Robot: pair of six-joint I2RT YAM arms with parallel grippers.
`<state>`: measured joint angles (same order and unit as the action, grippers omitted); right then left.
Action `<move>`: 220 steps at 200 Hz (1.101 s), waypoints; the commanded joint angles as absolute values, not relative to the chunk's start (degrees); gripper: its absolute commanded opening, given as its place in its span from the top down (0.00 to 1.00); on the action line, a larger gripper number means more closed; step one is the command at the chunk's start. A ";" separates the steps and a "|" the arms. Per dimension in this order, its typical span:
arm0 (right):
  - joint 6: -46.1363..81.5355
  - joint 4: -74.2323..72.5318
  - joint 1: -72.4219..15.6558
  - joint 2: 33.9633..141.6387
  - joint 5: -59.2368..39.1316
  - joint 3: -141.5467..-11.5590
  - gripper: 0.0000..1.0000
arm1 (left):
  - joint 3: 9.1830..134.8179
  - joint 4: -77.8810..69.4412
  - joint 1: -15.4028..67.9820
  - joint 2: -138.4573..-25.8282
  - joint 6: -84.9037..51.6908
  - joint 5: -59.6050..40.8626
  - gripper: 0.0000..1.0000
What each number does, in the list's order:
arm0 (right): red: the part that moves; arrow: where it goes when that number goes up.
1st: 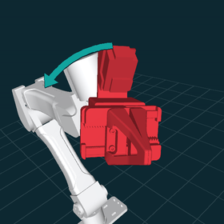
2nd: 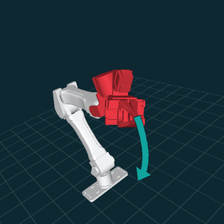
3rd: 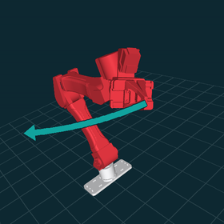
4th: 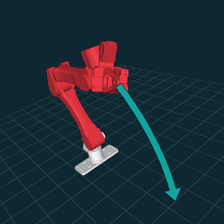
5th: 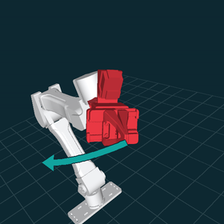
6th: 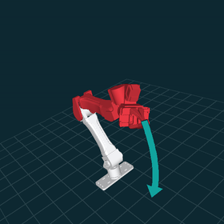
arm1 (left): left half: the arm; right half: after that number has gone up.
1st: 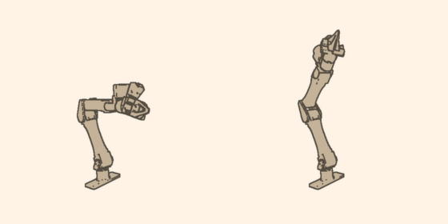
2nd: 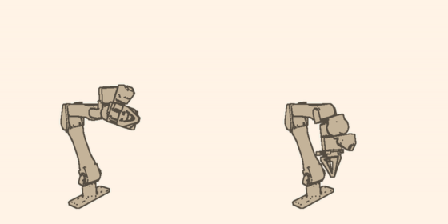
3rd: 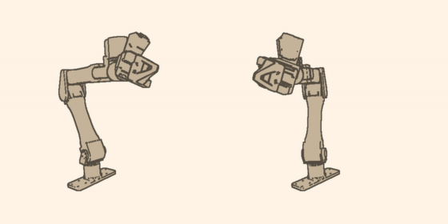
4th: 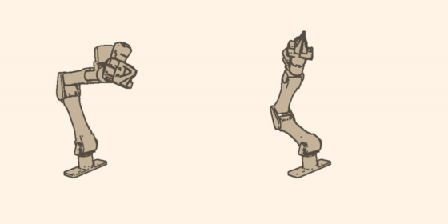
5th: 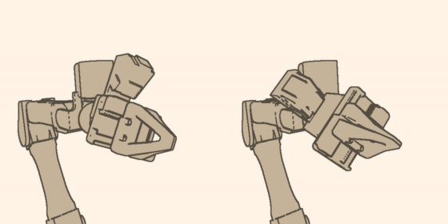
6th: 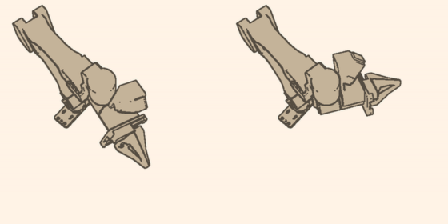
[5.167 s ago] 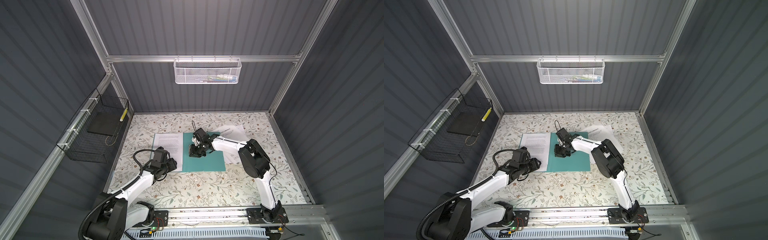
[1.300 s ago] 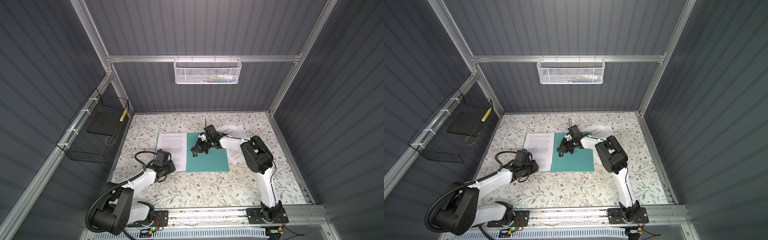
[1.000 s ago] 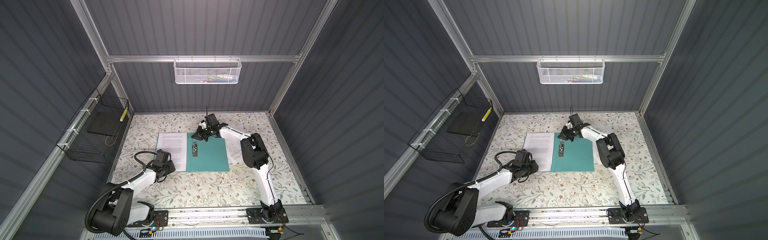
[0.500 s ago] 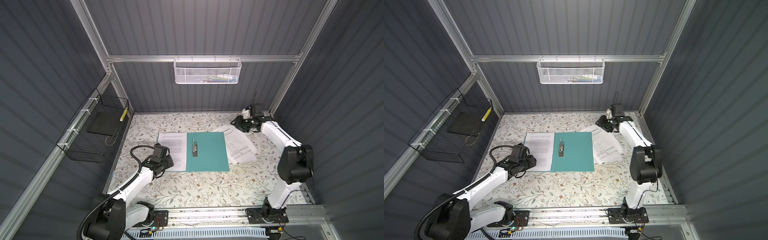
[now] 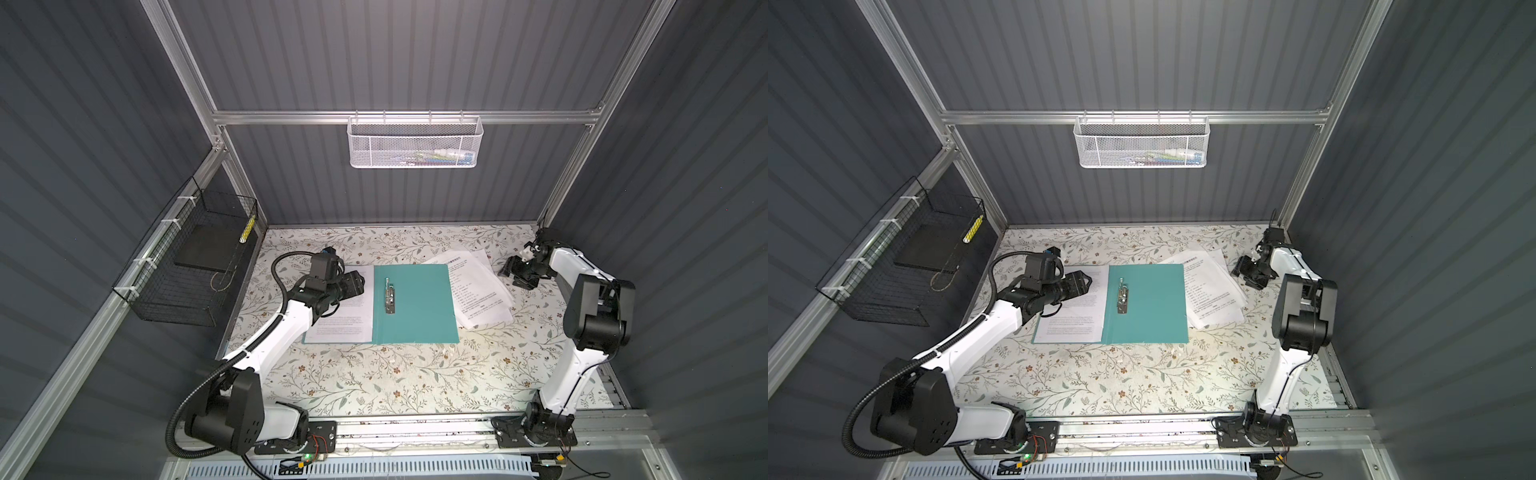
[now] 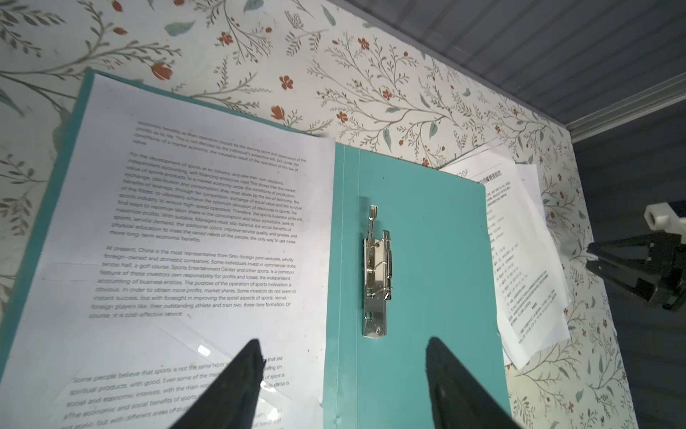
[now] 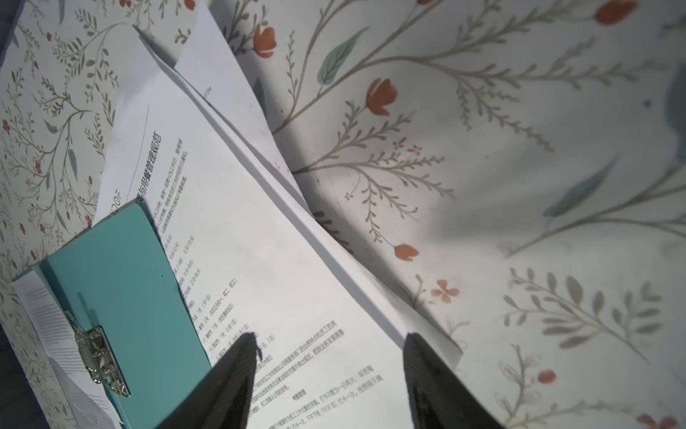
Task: Put the files into the folder
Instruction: 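Move the right gripper away from the clip to the stack of printed papers, then grasp the top printed sheet's edge with the right gripper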
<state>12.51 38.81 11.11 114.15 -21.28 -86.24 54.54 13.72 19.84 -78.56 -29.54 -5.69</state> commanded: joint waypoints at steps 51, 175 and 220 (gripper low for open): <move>-4.39 45.71 12.45 121.58 -24.03 -97.98 0.35 | 53.04 11.60 20.01 -78.40 -27.42 -7.82 0.31; -8.86 53.51 10.47 129.64 -31.00 -102.86 0.37 | 52.25 13.71 20.65 -79.63 -27.13 -8.35 0.35; -8.18 53.48 10.27 128.99 -32.21 -102.16 0.42 | 51.93 13.67 20.65 -79.99 -27.09 -8.17 0.36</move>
